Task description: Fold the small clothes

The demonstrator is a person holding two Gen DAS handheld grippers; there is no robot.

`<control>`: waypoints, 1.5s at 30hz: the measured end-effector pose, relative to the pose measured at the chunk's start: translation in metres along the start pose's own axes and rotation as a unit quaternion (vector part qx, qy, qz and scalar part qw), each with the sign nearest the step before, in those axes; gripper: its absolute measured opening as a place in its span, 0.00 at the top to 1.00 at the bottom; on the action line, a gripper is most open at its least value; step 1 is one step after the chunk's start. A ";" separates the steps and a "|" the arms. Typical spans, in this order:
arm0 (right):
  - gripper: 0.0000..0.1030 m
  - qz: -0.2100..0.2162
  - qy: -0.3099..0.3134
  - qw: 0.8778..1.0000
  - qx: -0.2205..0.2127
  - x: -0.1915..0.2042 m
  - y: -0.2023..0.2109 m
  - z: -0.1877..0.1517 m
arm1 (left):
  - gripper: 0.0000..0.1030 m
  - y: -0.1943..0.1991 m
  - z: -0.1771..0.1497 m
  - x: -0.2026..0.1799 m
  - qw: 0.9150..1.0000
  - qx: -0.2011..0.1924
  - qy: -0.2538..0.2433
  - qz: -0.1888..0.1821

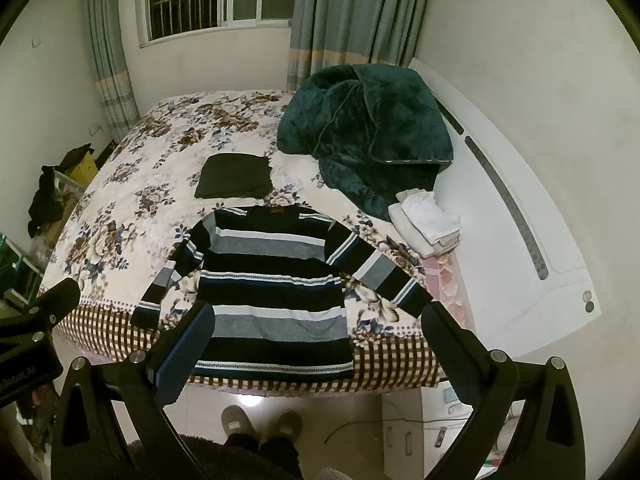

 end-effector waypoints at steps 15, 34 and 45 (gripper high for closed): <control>0.00 0.000 0.002 1.000 -0.005 0.004 0.004 0.000 | 0.00 0.006 0.006 -0.003 1.000 -0.006 0.001 -0.001; 0.00 0.003 0.004 1.000 -0.009 0.005 0.014 0.004 | 0.00 0.007 0.004 -0.002 1.000 -0.010 0.001 -0.002; 0.00 0.004 0.005 1.000 -0.012 0.008 0.021 0.014 | 0.00 0.008 0.002 -0.002 1.000 -0.011 0.001 -0.002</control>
Point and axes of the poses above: each gripper's, at about its wrist camera, not at the fingertips, and y roughly against the way its jaws point, x to its left, z to its top, the point moved 3 cm from there along -y, roughly the way its jaws point, and after that the axes turned 6 degrees about x, right-handed, at the moved point
